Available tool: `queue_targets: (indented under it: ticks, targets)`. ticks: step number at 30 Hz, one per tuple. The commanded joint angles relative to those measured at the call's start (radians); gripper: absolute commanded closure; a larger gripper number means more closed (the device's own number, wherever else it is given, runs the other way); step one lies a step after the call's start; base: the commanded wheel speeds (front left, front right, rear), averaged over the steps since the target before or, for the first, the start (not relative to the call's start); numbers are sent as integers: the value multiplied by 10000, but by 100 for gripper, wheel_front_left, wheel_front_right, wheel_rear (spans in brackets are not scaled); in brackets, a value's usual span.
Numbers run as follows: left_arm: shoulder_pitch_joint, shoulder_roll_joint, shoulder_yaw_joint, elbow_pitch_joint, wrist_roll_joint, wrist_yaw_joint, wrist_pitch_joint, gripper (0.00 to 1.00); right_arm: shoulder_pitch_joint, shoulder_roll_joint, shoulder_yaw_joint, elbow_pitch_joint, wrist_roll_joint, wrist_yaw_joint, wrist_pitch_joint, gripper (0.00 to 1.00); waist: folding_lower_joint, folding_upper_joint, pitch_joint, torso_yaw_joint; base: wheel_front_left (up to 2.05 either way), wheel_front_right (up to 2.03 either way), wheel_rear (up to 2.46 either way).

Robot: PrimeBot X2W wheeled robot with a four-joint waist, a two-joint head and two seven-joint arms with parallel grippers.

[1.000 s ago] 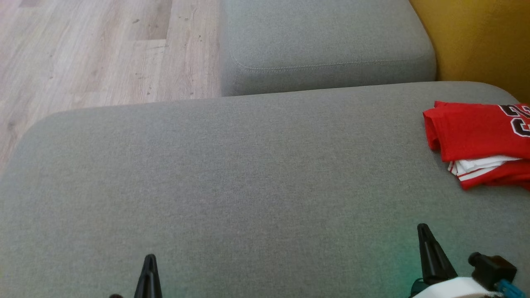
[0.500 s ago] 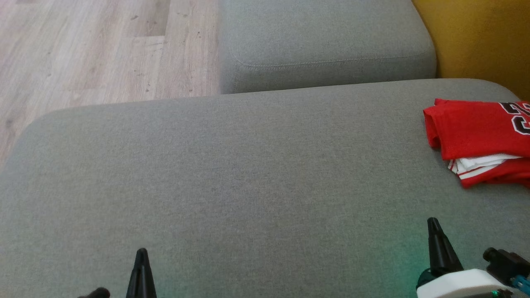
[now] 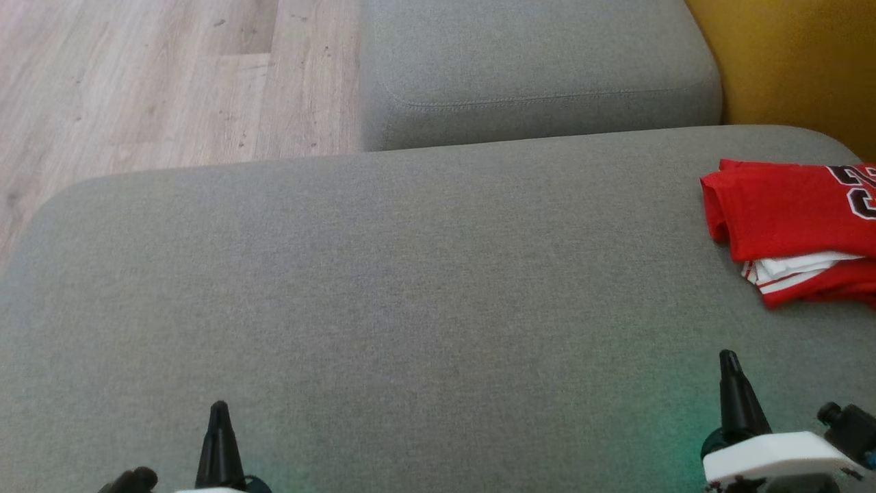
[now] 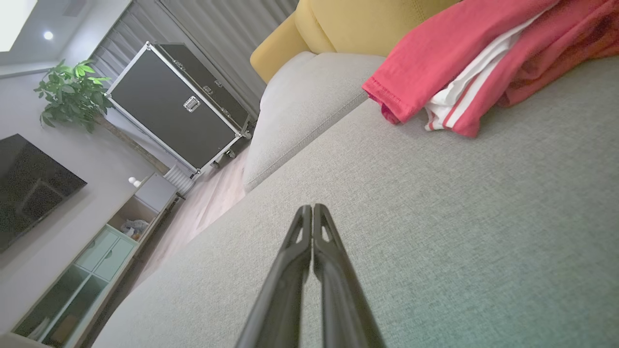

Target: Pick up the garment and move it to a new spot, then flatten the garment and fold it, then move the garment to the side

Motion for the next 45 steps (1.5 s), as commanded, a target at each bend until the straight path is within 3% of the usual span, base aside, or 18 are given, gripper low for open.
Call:
queue_targets:
  ticks: [1,45]
  targets:
    - [-577,132,248,-221,-359,-91,80,100,-598,-34,-10,-348,371,-3,70,100,-1,-1,13,-2,0,0,0]
    - [-1764,162,1231,161,-5273,-781,1270,100,-1443,109,-718,-401,5302,-6,1303,100,-1,-1,310,-52,0,0,0]
